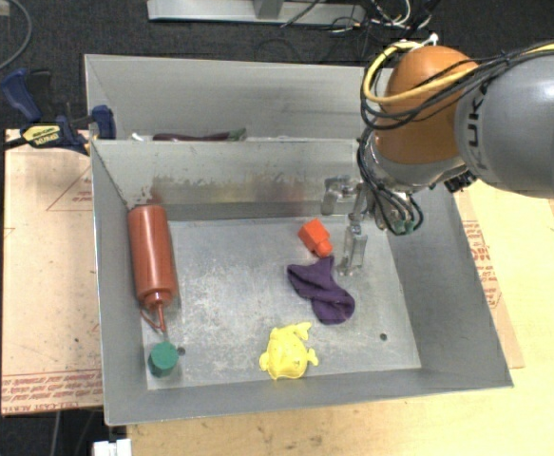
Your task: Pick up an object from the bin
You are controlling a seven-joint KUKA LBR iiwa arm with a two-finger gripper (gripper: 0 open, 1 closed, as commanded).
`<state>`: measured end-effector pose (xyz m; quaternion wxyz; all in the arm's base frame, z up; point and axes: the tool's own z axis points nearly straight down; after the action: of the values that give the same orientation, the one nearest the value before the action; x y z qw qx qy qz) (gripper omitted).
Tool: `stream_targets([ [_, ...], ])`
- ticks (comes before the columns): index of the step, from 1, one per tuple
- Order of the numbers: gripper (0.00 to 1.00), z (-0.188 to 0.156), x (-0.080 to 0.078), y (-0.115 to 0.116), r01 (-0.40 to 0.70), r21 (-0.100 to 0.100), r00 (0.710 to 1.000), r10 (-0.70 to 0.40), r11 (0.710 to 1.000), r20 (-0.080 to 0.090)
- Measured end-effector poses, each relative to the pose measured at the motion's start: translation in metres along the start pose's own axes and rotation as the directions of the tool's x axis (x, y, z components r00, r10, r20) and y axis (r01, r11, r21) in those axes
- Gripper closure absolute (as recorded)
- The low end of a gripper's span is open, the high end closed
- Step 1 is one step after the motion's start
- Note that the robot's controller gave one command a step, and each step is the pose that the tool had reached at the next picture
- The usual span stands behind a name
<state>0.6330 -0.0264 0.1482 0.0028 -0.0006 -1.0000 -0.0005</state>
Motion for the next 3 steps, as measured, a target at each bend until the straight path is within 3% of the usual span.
stream_targets([
  [1,0.0,-0.005,-0.002,0.0,0.0,0.0,1.0,0.0,1.0,0.007],
  [2,0.0,0.01,0.01,0.005,0.042,0.002,0.999,-0.042,0.999,0.015],
  [3,0.0,0.056,0.025,0.003,0.099,0.0,0.995,-0.099,0.995,0.01],
])
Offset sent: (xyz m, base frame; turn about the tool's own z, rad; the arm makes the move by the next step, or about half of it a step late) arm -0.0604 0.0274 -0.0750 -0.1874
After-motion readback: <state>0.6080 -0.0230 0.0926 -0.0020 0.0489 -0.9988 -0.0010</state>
